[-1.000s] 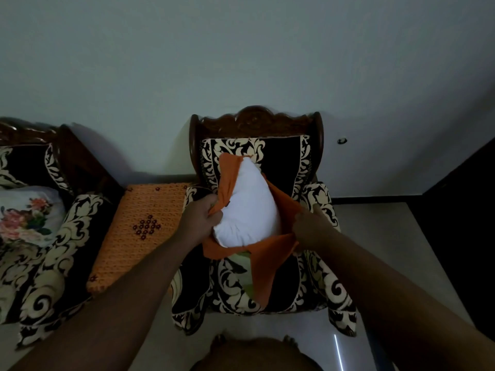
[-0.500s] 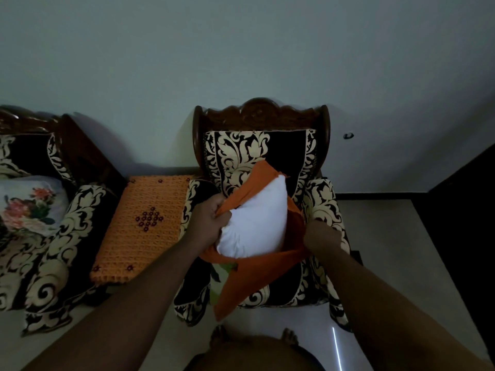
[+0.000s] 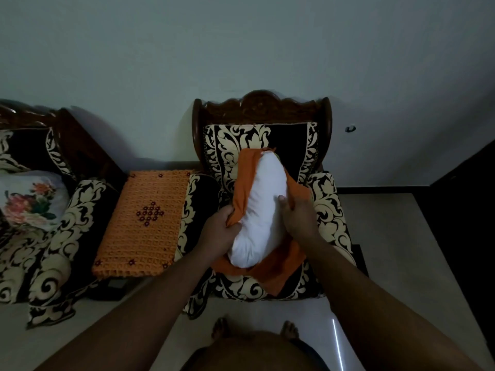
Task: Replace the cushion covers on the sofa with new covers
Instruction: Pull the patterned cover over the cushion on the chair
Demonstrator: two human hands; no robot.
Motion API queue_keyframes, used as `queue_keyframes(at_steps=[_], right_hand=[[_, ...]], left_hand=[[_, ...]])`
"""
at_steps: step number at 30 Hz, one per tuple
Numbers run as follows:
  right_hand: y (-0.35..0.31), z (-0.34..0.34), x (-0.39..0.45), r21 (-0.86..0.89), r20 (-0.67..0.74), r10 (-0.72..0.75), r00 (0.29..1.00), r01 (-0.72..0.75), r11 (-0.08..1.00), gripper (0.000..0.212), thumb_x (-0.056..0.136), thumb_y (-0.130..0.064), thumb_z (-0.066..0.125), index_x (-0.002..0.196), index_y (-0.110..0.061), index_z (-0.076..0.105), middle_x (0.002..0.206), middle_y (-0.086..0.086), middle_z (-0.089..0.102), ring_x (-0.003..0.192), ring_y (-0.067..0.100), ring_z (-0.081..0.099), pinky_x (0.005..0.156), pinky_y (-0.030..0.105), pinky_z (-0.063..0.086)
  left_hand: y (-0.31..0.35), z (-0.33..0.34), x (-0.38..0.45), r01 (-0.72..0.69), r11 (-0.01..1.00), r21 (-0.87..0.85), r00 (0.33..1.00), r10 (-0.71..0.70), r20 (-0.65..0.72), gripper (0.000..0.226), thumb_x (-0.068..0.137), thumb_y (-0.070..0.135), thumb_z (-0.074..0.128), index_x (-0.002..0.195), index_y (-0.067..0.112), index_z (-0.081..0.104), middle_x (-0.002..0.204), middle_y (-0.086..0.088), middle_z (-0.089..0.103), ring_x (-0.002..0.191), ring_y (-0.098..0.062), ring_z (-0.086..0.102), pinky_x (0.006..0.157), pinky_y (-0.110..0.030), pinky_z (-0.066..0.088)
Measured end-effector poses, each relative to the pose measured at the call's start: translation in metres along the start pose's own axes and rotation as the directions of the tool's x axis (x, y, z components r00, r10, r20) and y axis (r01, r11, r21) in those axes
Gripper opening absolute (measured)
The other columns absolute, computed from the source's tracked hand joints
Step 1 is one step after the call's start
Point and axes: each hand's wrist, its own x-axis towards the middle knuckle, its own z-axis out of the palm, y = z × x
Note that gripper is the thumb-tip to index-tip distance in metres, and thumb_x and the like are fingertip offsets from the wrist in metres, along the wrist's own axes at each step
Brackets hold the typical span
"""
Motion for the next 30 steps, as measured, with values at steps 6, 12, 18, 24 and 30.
queue_keyframes(at_steps=[6,12,18,24,30], right_hand=[[0.014,0.021,-0.008,0.183,0.206,0.295,0.933,-0.332,0.925,0.139,0.043,-0.071,0.091,0.148,-0.003,0.029,0.15,0.015,0.043,0.133,0.03,0.048,0.103,0.038,0.047],[0.028,0.015,-0.009,0.082,-0.006,0.273,0.962,-0.271,0.959,0.111,0.051,-0.047,0.097,0.133,-0.001,0.038,0.135,0.018,0.043,0.12,0.035,0.053,0.096,0.045,0.052],[0.012,0.005,-0.003,0.005,-0.156,0.153,0.976,-0.154,0.988,0.084,0.072,-0.032,0.088,0.129,0.003,0.039,0.136,0.02,0.04,0.118,0.038,0.051,0.091,0.04,0.048],[-0.001,-0.003,0.003,-0.056,-0.215,0.065,0.974,-0.079,0.995,0.074,0.073,-0.03,0.087,0.123,-0.001,0.041,0.13,0.018,0.044,0.104,0.033,0.057,0.076,0.032,0.046],[0.003,-0.005,0.006,-0.047,-0.208,0.02,0.978,-0.03,0.998,0.067,0.073,-0.037,0.086,0.113,-0.008,0.039,0.123,0.014,0.045,0.096,0.035,0.059,0.068,0.035,0.045]], left_hand=[[0.026,0.013,-0.004,0.201,0.938,-0.283,0.98,-0.192,0.059,0.022,0.093,0.022,0.069,0.113,0.024,0.06,0.107,-0.001,0.07,0.099,-0.017,0.067,0.095,-0.046,0.054],[0.018,-0.017,-0.007,-0.124,0.957,0.262,0.965,0.055,0.255,0.061,0.093,0.023,0.062,0.144,0.042,0.035,0.115,0.005,0.067,0.092,-0.015,0.068,0.079,-0.033,0.054],[0.029,-0.028,-0.001,-0.385,0.541,0.748,0.774,-0.251,0.581,0.028,0.102,0.023,0.049,0.112,0.014,0.073,0.1,0.001,0.067,0.091,-0.016,0.061,0.078,-0.032,0.052],[0.067,-0.031,0.0,-0.613,0.208,0.762,0.732,-0.214,0.647,0.048,0.093,0.061,0.057,0.1,0.016,0.072,0.114,-0.005,0.054,0.106,-0.024,0.051,0.085,-0.038,0.04],[0.072,-0.038,-0.005,-0.84,0.108,0.533,0.522,0.432,0.736,0.03,0.086,0.058,0.062,0.093,0.033,0.077,0.141,0.001,0.05,0.14,-0.026,0.034,0.109,-0.055,0.029]])
